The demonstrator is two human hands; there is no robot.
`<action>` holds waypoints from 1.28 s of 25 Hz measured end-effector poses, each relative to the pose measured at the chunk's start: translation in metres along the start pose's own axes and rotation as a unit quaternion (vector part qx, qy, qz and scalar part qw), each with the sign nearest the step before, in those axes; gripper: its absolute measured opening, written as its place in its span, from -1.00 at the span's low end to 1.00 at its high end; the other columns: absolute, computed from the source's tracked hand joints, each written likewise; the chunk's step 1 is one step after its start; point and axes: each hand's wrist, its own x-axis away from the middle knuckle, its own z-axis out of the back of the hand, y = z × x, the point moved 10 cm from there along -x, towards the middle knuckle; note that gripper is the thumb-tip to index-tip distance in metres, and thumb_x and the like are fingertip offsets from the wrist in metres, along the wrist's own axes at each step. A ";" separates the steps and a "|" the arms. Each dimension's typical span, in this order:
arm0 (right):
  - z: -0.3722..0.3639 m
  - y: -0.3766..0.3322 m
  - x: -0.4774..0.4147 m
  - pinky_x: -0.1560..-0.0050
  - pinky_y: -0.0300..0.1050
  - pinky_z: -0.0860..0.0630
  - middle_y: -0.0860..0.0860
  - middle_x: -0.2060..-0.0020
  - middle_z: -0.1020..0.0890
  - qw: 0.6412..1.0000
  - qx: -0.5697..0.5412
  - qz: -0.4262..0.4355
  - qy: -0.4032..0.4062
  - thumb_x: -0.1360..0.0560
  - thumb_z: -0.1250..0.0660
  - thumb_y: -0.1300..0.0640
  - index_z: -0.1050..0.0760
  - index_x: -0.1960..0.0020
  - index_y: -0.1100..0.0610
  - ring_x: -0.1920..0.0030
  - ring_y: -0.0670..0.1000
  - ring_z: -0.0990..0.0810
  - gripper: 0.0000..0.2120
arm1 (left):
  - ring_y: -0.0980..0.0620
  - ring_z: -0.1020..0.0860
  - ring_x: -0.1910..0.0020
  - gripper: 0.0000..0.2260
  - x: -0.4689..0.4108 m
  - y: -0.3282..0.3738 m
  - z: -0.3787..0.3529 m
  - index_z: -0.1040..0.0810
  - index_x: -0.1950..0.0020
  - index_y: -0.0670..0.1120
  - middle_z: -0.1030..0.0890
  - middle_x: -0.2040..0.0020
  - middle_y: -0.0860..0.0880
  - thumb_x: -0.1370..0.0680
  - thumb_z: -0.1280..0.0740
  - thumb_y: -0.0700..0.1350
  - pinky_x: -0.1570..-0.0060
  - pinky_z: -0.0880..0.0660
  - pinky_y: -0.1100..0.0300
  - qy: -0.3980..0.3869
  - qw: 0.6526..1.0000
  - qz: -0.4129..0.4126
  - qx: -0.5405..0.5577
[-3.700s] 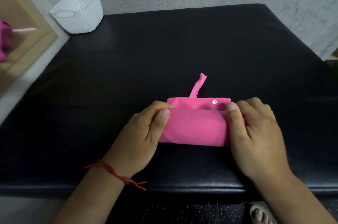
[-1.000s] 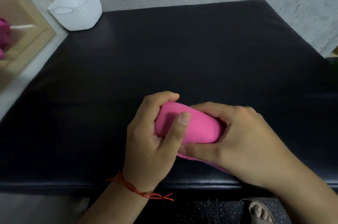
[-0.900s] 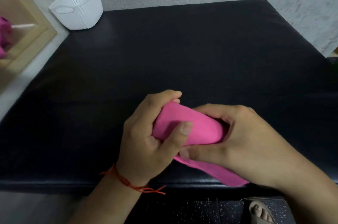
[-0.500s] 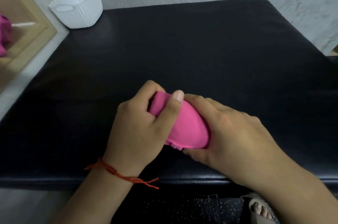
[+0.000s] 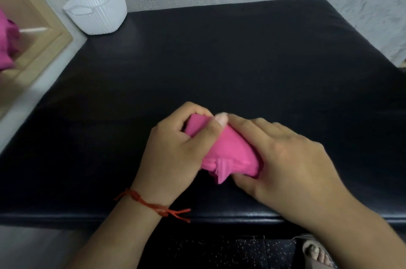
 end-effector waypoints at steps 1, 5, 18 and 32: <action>-0.003 -0.001 0.001 0.20 -0.23 -0.40 -0.27 -0.25 -0.55 0.999 0.025 0.000 0.029 -0.42 -0.41 -0.34 -0.22 -0.63 -0.29 -0.03 -0.10 -0.60 -0.17 | 0.10 -0.63 0.31 -0.73 -0.003 -0.009 -0.001 -0.66 0.02 0.05 -0.66 0.22 0.04 -0.57 -0.38 0.24 0.42 -0.49 0.21 0.000 0.999 0.052 0.009; -0.009 -0.002 0.004 0.20 -0.24 -0.29 -0.15 -0.38 -0.54 0.995 0.034 0.032 0.084 -0.49 -0.44 -0.24 -0.21 -0.66 -0.29 -0.04 -0.03 -0.59 -0.21 | 0.08 -0.58 0.48 -0.71 -0.002 -0.019 -0.002 -0.65 -0.01 0.11 -0.64 0.30 -0.03 -0.61 -0.29 0.28 0.50 -0.47 0.21 0.012 0.993 0.110 0.037; 0.018 0.047 0.014 0.27 -0.11 -0.54 -0.22 -0.35 -0.54 0.962 -0.098 -0.127 0.221 -0.50 -0.49 -0.14 -0.18 -0.66 -0.29 0.03 -0.06 -0.67 -0.18 | 0.00 -0.57 -0.07 -0.74 0.038 0.045 -0.028 -0.63 -0.10 -0.12 -0.57 -0.09 0.01 -0.53 -0.55 -0.03 -0.10 -0.52 0.14 0.137 0.951 -0.220 -0.170; 0.012 0.032 0.013 0.40 -0.18 -0.46 -0.18 -0.35 -0.55 0.976 -0.004 -0.090 0.198 -0.43 -0.57 -0.12 -0.28 -0.63 -0.29 -0.02 0.01 -0.62 -0.15 | 0.09 -0.43 0.35 -0.77 -0.004 0.003 -0.002 -0.57 0.20 -0.06 -0.39 0.41 0.03 -0.63 -0.31 -0.06 0.09 -0.59 0.15 0.007 0.876 0.082 0.475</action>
